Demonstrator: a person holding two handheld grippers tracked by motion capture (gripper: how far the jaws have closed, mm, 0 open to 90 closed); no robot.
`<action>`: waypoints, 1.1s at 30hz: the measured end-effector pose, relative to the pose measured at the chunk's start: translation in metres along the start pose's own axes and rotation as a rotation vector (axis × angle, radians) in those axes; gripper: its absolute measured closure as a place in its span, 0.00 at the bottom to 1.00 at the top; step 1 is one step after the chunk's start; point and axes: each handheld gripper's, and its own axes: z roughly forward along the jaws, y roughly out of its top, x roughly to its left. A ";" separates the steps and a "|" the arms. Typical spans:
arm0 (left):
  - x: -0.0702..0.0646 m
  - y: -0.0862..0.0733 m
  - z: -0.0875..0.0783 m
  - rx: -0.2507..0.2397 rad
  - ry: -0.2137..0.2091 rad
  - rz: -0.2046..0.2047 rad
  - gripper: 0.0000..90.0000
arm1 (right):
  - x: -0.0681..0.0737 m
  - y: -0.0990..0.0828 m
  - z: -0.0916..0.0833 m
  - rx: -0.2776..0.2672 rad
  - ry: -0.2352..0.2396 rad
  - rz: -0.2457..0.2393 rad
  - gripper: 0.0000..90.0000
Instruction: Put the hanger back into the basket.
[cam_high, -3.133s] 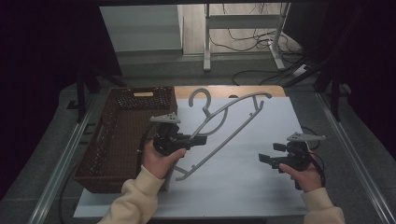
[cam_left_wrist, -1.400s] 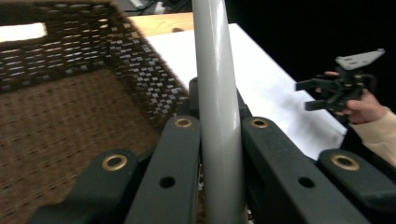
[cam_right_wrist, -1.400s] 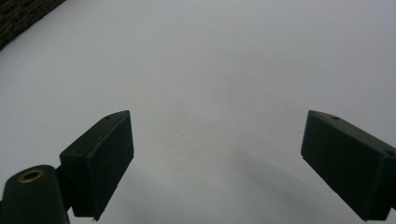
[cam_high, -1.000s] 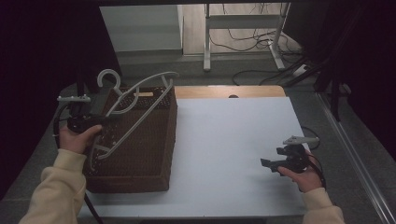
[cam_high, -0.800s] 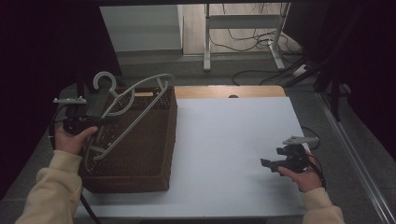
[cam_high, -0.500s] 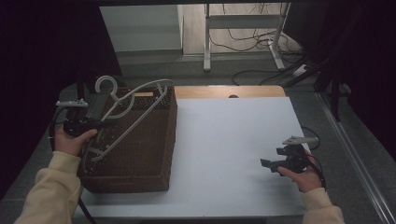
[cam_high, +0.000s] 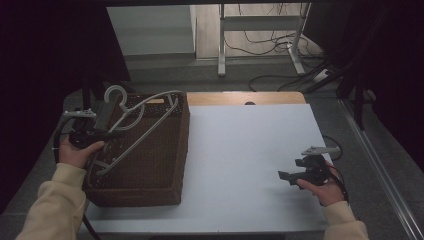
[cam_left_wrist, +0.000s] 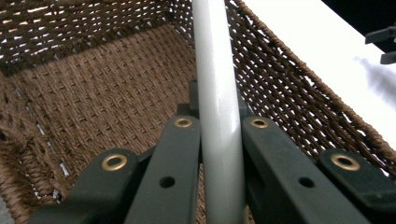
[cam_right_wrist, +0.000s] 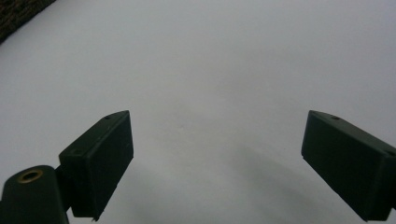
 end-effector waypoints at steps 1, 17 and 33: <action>0.001 -0.001 0.001 0.004 0.002 -0.006 0.97 | 0.000 0.000 0.000 0.000 0.000 0.001 0.10; -0.013 -0.003 0.001 -0.001 0.121 -0.014 0.15 | 0.002 0.000 0.002 0.014 0.014 0.001 0.10; -0.074 -0.007 0.012 -0.050 0.080 0.046 0.16 | 0.009 0.011 0.000 -0.069 0.006 -0.017 0.10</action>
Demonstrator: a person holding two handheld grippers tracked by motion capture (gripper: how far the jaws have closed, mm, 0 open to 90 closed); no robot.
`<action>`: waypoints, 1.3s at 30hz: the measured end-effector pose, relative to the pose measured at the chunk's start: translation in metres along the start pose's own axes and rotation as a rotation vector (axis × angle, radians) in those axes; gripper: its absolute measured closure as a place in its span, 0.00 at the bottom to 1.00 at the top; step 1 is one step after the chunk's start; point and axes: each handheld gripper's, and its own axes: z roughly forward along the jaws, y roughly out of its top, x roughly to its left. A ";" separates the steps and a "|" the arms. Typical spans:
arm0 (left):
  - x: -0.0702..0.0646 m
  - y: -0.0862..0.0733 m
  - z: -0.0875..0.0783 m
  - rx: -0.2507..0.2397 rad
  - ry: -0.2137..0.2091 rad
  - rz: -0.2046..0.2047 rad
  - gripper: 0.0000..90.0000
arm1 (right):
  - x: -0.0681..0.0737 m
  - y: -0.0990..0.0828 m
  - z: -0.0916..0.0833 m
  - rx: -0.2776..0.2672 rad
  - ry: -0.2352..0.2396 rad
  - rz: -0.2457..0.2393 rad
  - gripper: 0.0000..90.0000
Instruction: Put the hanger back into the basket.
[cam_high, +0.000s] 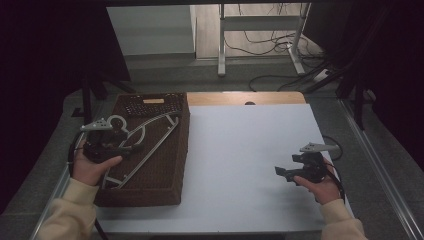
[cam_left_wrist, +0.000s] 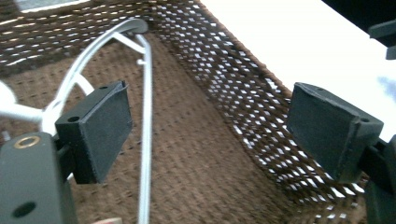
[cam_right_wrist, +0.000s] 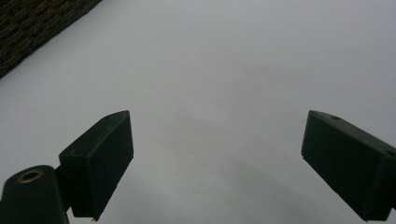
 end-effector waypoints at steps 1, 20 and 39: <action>-0.006 -0.002 0.001 0.000 -0.012 0.011 0.16 | 0.001 0.001 0.000 -0.002 0.002 -0.007 0.10; -0.048 -0.036 0.019 0.020 -0.024 0.046 0.16 | 0.022 0.007 -0.015 -0.072 -0.018 -0.126 0.11; -0.053 -0.041 0.010 -0.009 -0.017 0.071 0.16 | 0.019 0.000 -0.023 -0.086 -0.032 -0.108 0.10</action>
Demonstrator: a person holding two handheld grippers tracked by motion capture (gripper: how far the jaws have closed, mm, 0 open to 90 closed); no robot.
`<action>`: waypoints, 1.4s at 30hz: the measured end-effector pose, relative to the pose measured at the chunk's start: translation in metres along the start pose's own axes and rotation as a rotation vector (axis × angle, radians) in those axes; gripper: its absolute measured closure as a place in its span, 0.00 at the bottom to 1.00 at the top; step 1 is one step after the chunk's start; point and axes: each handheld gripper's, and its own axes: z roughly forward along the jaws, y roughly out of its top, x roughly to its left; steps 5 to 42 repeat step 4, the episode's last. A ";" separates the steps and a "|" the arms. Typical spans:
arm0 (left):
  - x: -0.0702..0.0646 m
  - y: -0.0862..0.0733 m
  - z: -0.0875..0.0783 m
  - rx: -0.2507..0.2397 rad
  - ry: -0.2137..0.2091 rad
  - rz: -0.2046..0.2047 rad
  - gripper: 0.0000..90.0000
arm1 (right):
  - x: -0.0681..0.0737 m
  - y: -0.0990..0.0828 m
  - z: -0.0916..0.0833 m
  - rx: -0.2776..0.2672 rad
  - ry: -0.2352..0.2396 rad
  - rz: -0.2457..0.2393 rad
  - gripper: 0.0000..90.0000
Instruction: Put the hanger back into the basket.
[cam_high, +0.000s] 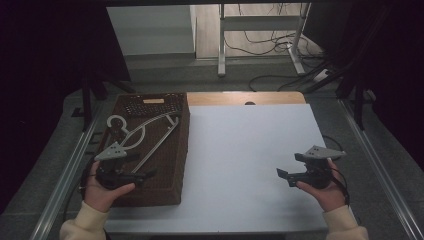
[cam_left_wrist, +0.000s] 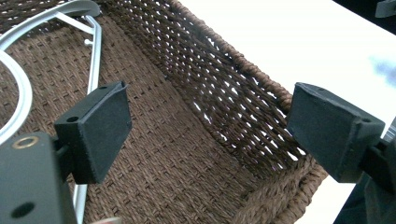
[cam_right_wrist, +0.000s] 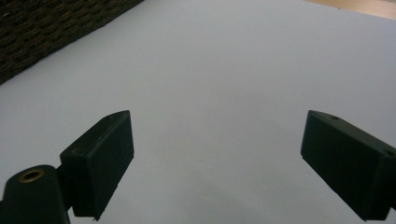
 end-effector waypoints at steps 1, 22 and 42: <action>0.000 0.000 -0.001 -0.002 0.001 0.002 0.16 | 0.000 0.000 0.000 -0.005 0.000 0.000 0.10; -0.001 0.000 -0.003 -0.010 0.003 0.002 0.16 | 0.001 0.001 0.000 -0.010 -0.003 -0.001 0.09; -0.001 0.000 -0.003 -0.010 0.003 0.002 0.16 | 0.001 0.001 0.000 -0.010 -0.003 -0.001 0.09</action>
